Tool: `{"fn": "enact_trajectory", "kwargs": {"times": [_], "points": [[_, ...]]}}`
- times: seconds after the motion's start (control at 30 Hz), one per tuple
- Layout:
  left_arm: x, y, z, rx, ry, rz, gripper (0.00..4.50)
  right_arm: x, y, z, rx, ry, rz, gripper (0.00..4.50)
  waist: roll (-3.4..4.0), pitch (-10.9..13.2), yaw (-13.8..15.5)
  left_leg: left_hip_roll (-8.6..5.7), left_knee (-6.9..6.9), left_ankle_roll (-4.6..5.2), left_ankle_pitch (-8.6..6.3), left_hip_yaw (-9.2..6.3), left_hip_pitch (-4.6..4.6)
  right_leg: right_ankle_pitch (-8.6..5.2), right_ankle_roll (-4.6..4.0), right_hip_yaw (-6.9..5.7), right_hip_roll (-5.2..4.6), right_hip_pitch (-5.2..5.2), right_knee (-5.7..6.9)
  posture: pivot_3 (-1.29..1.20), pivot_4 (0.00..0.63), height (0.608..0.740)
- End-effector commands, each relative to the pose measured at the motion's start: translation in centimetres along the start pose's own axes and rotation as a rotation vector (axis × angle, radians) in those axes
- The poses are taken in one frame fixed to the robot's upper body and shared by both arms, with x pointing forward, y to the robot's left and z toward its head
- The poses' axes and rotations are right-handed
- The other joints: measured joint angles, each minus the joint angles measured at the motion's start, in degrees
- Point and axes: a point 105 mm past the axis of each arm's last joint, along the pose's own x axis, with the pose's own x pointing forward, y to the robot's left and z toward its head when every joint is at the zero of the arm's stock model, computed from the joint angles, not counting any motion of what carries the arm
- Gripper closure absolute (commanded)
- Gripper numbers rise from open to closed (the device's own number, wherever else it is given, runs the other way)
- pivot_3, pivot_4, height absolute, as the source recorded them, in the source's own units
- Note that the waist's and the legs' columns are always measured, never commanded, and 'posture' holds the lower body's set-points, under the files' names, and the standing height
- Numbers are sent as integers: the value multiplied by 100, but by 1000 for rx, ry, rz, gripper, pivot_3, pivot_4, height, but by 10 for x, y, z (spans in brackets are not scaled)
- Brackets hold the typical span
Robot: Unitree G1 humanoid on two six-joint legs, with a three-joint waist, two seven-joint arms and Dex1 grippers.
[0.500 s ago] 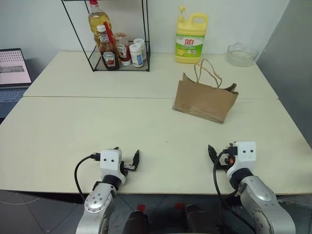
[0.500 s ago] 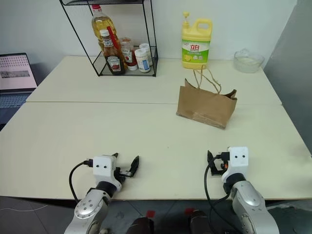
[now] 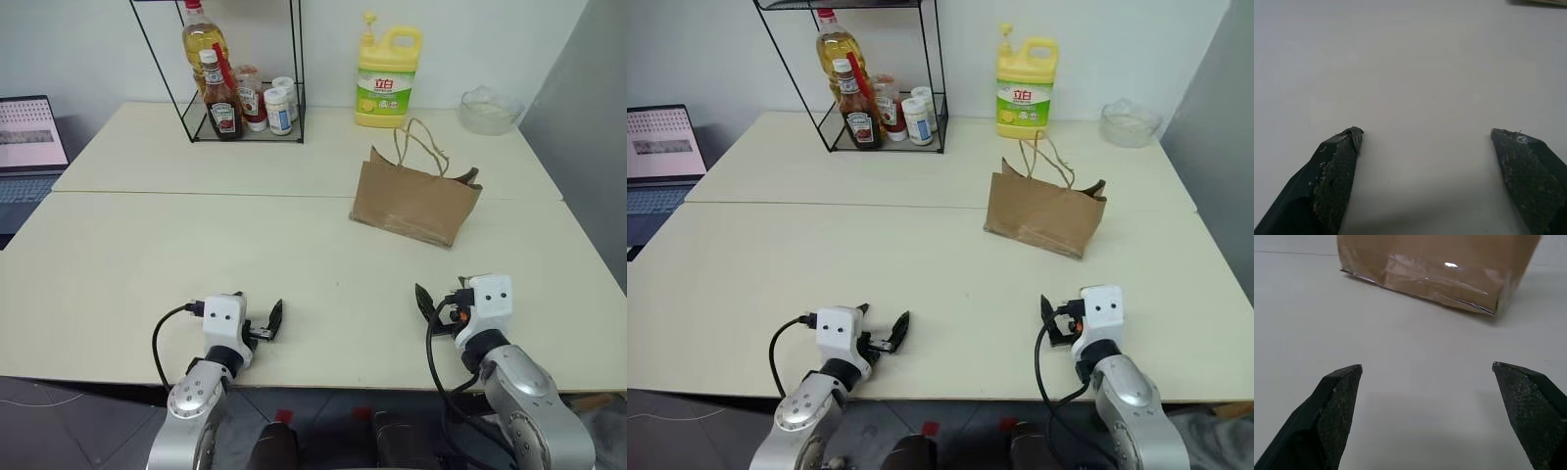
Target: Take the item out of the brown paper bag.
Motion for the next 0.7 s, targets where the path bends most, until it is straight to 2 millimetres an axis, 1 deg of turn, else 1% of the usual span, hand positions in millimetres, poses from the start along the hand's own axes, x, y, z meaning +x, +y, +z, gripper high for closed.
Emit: {"fn": "enact_trajectory", "kwargs": {"times": [0.03,0.1,0.17,0.2,0.27,0.4,0.5,0.6,0.7], "points": [[9,-14,43,23,-89,-203,39,-1,-2,37,-62,-118,63,0,-15,11,7,0,1,0,0,0,-4,1,0,0,0,-3,0,0,150,740],[16,-17,69,87,-118,-309,39,3,-8,53,-107,-159,79,0,-34,34,12,0,3,0,0,-4,-12,5,-4,-6,0,-6,0,0,150,740],[22,-17,92,139,-139,-394,39,8,-16,69,-120,-193,74,0,-37,39,9,2,3,0,1,-8,-12,16,-23,-9,2,-6,3,0,150,740],[26,-15,108,158,-157,-431,39,12,-20,80,-131,-218,75,0,-37,40,8,1,2,0,1,-9,-14,17,-24,-9,2,-7,3,0,150,740],[29,-13,134,209,-183,-514,39,19,-24,100,-160,-260,91,0,-40,57,-1,1,3,0,1,-9,-13,17,-25,-10,3,-5,4,0,150,740],[29,-14,169,250,-208,-633,39,35,-36,134,-193,-310,98,0,-38,69,-25,0,0,1,1,-7,-12,18,-27,-7,2,-7,1,0,150,740],[23,-22,196,242,-236,-759,39,57,-39,159,-207,-319,159,0,-40,117,-20,1,-1,1,1,-9,-19,19,-28,-12,2,-13,4,0,150,740],[19,-28,211,230,-248,-832,39,77,-42,167,-200,-284,213,0,-40,133,-15,1,1,1,1,-10,-27,19,-29,-15,1,-17,4,0,150,740],[20,-30,217,238,-248,-859,39,97,-48,172,-193,-249,243,0,-36,135,-17,1,1,1,1,-8,-30,19,-31,-19,-1,-16,2,0,150,740]]}}
